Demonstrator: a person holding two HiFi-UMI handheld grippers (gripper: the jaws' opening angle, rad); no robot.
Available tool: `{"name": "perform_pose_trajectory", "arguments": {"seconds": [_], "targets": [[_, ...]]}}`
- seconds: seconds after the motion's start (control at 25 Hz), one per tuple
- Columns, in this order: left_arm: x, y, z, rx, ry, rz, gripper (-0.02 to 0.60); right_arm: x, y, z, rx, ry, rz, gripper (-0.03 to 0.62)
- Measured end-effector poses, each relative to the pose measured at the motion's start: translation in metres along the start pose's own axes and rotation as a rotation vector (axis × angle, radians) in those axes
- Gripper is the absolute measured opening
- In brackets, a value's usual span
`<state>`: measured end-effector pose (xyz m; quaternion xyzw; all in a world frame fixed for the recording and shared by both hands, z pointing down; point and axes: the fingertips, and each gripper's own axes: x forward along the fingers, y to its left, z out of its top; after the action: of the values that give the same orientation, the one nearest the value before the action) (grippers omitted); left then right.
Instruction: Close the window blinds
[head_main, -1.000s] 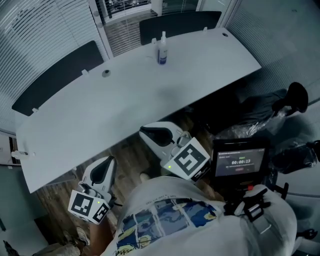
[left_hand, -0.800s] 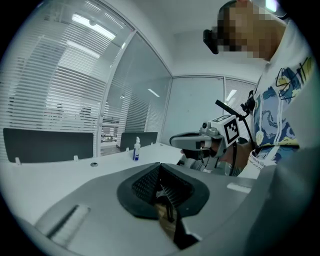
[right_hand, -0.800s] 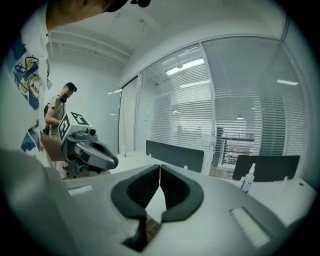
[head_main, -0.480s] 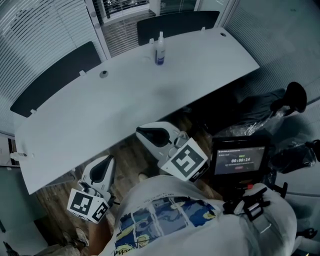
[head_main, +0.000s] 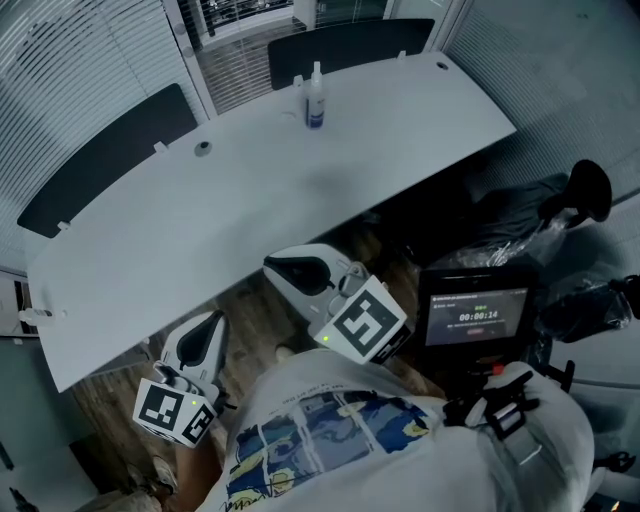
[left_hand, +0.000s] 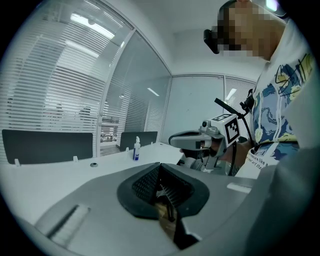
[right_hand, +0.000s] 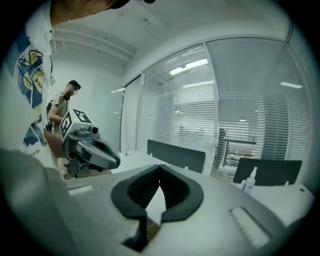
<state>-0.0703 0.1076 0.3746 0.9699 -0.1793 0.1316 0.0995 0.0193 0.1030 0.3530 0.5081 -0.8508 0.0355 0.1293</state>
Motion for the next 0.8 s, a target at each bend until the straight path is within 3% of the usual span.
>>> {"name": "perform_pose_trajectory", "arguments": {"seconds": [0.8], "targets": [[0.0030, -0.0005, -0.0046, -0.009, 0.008, 0.007, 0.005, -0.0010, 0.0042, -0.0083, 0.004, 0.004, 0.015, 0.003]]}}
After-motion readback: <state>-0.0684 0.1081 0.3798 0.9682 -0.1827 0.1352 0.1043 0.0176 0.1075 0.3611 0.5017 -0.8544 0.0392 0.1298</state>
